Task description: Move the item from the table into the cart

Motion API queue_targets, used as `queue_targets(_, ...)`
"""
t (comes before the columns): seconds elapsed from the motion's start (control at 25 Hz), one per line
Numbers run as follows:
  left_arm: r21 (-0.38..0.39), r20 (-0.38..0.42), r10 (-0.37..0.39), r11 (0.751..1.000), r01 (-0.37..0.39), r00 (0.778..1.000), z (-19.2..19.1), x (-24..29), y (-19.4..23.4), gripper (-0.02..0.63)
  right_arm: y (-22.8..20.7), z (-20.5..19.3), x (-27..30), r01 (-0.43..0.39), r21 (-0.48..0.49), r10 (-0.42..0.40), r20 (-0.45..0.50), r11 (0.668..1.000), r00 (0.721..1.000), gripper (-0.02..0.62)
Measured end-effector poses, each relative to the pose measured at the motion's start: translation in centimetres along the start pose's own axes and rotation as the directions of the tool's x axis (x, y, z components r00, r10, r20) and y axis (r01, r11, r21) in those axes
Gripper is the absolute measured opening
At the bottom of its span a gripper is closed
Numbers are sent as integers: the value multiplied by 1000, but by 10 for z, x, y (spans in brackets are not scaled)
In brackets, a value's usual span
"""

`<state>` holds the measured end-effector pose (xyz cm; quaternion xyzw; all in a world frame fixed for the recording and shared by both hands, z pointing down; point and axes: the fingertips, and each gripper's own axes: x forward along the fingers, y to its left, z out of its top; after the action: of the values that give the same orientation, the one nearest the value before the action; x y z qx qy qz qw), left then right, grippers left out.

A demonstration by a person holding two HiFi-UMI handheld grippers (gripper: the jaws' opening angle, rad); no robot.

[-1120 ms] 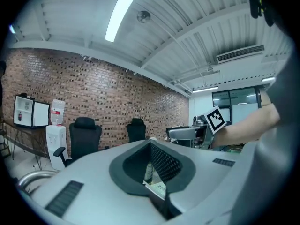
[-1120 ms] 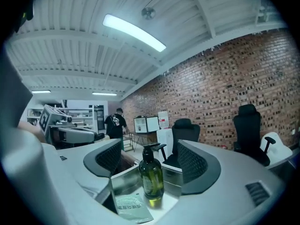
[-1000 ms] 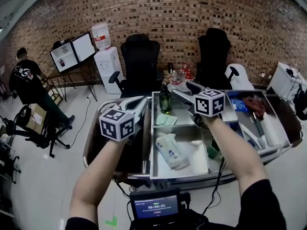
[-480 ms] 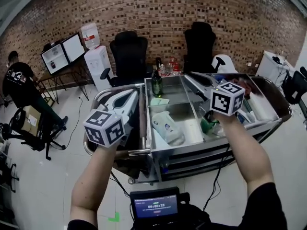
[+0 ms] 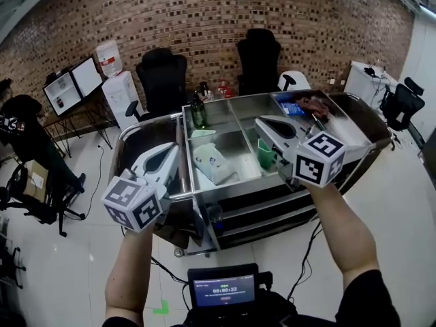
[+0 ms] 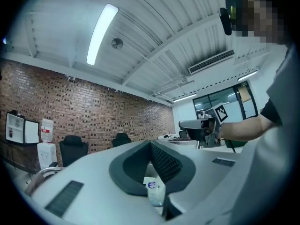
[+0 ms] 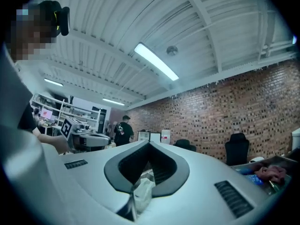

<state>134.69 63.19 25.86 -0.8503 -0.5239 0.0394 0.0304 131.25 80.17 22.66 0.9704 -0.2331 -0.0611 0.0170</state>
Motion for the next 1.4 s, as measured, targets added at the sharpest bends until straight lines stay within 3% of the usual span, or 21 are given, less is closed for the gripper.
queue_targets(0.2,-83,63,107,991,-102,992,3,-30,-31,6,33,-12,-54,30,-17,-31,-65,999,997,11)
queue_targets(0.36,-38,30,132,991,-131,991,-15,-43,-63,6,48,-41,-86,56,46,-53,-81,997,995,11)
queue_targets(0.48,-64,50,171,984,-168,984,-29,-54,-80,8,52,-66,-97,60,101,-50,-103,993,993,11)
queue_targets(0.6,-92,21,157,984,-155,987,-45,-54,-94,6,56,-78,-106,72,169,-56,-97,983,994,11)
queue_targets(0.92,-48,-32,94,994,-95,995,-61,-39,-124,6,64,-78,-113,83,163,-72,-73,983,995,11)
queue_targets(1.4,-89,-62,39,995,-44,997,-75,-26,-135,6,59,-94,-117,118,196,-102,-94,973,990,11)
